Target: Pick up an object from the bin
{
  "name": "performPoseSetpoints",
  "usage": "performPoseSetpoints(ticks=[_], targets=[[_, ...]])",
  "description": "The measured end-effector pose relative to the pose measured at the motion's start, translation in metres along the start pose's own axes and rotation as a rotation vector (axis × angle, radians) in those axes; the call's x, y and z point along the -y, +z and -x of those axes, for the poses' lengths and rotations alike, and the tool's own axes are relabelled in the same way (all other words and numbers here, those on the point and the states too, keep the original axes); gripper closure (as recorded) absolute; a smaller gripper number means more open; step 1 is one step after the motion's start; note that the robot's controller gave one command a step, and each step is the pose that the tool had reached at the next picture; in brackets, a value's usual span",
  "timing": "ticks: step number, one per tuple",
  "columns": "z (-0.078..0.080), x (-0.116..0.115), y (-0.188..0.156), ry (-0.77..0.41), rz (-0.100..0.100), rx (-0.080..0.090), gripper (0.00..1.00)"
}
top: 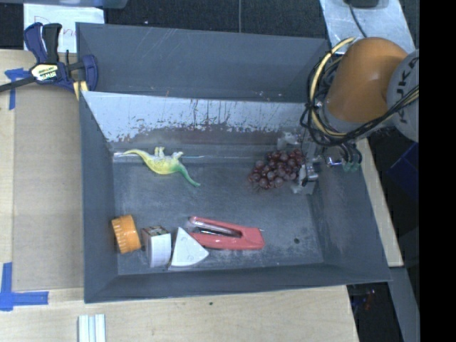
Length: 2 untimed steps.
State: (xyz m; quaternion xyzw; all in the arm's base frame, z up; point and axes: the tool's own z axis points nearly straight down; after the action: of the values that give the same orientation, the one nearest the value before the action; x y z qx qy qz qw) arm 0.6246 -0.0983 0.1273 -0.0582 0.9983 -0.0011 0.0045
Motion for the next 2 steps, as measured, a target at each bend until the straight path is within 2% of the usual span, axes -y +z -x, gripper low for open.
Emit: performPoseSetpoints(ticks=[1,2], targets=[[-0.0007,0.0002,0.0255,0.028,0.002,-0.001,0.00],[0.0024,-0.0017,0.0223,0.071,0.000,0.002,0.00]])
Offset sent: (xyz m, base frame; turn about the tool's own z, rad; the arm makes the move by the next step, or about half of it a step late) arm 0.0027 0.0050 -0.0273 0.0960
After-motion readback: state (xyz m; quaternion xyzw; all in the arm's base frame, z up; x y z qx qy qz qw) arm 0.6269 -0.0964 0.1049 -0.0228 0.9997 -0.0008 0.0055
